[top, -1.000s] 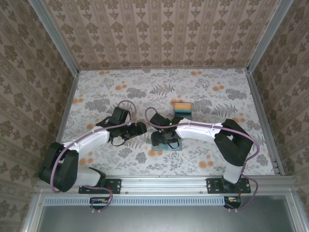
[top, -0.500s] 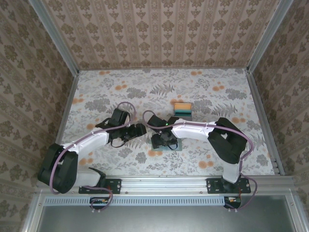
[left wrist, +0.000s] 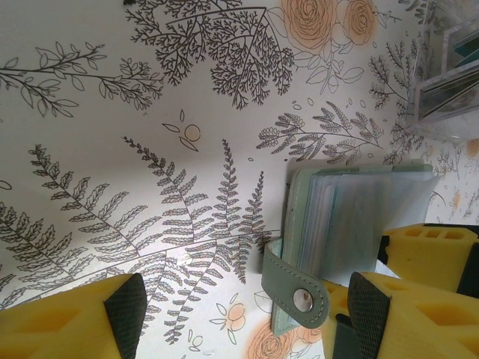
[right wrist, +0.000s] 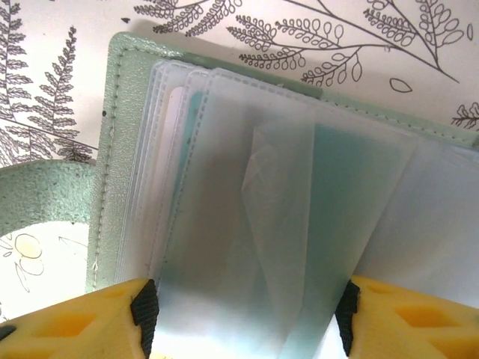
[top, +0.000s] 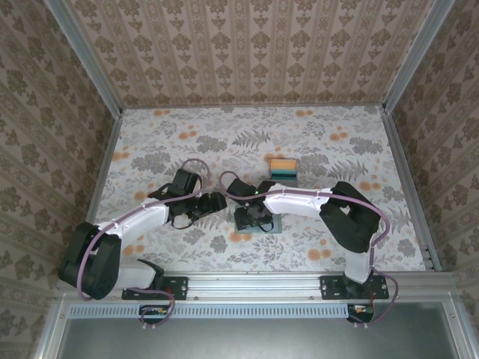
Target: Take the credit cards out of the card holder
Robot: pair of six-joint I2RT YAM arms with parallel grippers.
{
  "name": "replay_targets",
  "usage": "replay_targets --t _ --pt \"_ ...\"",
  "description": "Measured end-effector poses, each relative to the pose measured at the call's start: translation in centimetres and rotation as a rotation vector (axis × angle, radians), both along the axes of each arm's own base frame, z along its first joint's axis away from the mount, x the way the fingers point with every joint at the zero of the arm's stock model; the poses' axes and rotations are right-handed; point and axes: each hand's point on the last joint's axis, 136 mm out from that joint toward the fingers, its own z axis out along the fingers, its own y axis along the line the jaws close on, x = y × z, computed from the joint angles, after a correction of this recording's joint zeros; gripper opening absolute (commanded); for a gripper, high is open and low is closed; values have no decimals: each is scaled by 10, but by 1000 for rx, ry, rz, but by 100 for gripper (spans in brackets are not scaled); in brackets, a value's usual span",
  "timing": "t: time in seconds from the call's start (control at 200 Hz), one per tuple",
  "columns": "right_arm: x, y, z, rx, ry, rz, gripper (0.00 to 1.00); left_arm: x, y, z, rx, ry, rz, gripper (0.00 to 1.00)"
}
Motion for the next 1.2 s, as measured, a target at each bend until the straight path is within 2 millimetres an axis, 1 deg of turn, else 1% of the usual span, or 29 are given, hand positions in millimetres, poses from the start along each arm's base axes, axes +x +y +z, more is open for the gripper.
replay_targets --t 0.21,0.38,0.57,0.855,1.09,1.2 --pt "2 -3 1 -8 -15 -10 57 0 0 0 0 0 0 75" --pt "1 -14 4 -29 -36 -32 61 1 0 1 -3 -3 0 75" --pt "2 -36 9 -66 -59 -77 62 1 -1 1 -4 -5 -1 75" --pt "8 -71 20 -126 -97 -154 62 0 -1 -1 -4 2 -3 75" --pt "5 -102 29 -169 -118 -214 64 1 -2 -1 -6 4 -5 75" --pt "7 -113 35 -177 -131 -240 64 1 -3 1 -9 3 -6 75"
